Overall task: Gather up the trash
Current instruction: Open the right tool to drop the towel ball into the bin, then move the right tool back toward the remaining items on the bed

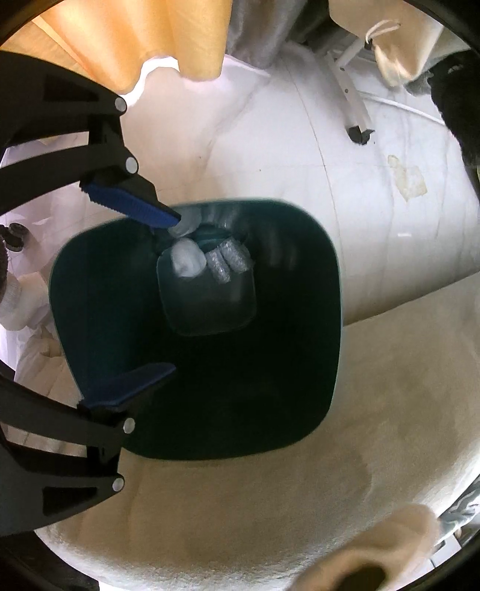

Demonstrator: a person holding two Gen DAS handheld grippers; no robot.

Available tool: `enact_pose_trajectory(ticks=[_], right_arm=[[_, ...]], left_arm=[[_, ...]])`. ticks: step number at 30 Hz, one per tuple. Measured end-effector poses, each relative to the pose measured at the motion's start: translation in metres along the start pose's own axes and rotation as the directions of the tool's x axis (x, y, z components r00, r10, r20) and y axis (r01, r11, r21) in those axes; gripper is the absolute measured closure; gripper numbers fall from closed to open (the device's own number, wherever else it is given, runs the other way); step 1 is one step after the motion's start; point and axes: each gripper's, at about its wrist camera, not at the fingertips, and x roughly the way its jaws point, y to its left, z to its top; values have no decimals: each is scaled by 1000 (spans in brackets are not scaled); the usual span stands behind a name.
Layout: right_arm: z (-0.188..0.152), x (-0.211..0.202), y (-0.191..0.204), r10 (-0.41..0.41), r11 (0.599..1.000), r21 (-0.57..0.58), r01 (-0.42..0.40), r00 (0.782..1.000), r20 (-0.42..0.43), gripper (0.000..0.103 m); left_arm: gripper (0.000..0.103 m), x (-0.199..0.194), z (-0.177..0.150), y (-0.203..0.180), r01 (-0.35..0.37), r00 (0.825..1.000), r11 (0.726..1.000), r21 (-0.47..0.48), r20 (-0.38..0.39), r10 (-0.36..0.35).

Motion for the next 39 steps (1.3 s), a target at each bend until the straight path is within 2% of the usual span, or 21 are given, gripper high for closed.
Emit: enact_pose_trajectory(ticks=[3,8,12,16,18,22,27,28,33,36,39], right_arm=[[-3,15,3,-7,1000,-10,7,999,-35,52],[-9,36,5,-9,1000,-21,7,996,-88,51],[-19,55,8,-19,999,-37,14,991,-135,50],[-30,70,11,-28,998,-56,18,983,-181,50],[-34,76,14,-34,997,-70,20,979,-203,50],[-41,84,19,-37,996,-93,15,970,-238,49],[-44,85,23,-38,994,-112,9,965,-258,44],[-44,85,24,-36,993,-116,6,966,-258,44],[-46,96,28,-44,992,-127,7,957,-286,36],[-54,101,30,-46,991,-136,3,949,-312,28],[-62,104,34,-56,987,-159,3,942,-330,23]], left_arm=[[24,-4,0,10,-15,1000,1000,-10,14,15],[25,-25,0,18,-27,995,999,-17,98,28],[31,-51,2,21,-1,979,1000,-19,202,4],[38,-70,3,16,0,961,1000,-2,276,1],[42,-80,4,15,2,948,1000,4,318,-3],[47,-110,5,7,11,910,1000,20,415,-18],[48,-144,10,-2,48,857,998,52,511,-67],[48,-154,11,-4,56,841,997,59,535,-78],[48,-176,17,-8,53,798,995,81,596,-91],[48,-187,17,-8,60,783,994,93,613,-104],[46,-195,18,-15,31,774,994,105,627,-91]])
